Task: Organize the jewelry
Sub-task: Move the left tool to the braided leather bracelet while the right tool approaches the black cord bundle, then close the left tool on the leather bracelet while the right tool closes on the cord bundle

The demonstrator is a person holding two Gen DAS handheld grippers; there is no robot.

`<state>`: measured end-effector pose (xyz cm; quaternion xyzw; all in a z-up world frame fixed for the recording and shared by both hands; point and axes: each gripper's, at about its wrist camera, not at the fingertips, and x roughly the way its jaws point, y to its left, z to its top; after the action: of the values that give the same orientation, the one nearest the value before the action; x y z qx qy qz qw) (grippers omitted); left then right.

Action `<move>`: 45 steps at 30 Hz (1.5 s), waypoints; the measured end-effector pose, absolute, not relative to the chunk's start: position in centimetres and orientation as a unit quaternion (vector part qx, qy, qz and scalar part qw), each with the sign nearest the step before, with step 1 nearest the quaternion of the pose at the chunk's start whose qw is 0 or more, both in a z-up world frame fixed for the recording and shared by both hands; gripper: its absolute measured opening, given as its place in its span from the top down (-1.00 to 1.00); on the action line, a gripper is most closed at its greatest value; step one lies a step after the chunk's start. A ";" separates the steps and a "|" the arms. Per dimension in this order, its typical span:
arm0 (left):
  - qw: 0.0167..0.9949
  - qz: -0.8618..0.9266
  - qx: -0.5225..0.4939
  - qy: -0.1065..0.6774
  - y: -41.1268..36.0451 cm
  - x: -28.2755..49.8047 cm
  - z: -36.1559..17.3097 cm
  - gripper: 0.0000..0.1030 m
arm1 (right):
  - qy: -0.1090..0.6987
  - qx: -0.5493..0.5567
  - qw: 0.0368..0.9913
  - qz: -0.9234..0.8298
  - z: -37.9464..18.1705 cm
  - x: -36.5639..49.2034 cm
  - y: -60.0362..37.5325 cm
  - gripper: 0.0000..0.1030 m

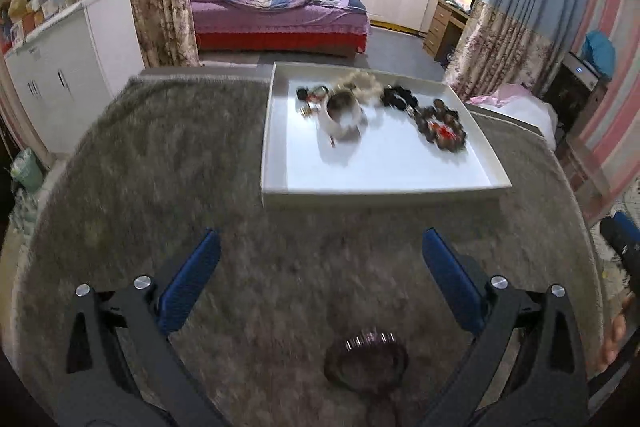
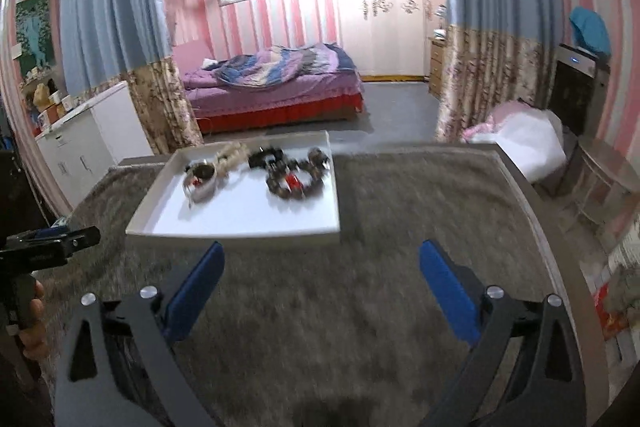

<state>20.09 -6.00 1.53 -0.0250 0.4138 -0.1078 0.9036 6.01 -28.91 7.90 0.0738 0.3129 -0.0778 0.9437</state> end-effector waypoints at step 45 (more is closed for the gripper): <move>0.863 -0.155 0.055 0.477 -8.9 16.2 -7.9 0.56 | 0.438 0.059 0.890 -0.112 -2.8 1.7 -27.2 -0.31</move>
<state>16.15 -8.94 -7.85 0.0551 0.4771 -0.1554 0.8632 1.69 -27.19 -2.80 0.0591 0.4380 -0.1116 0.8901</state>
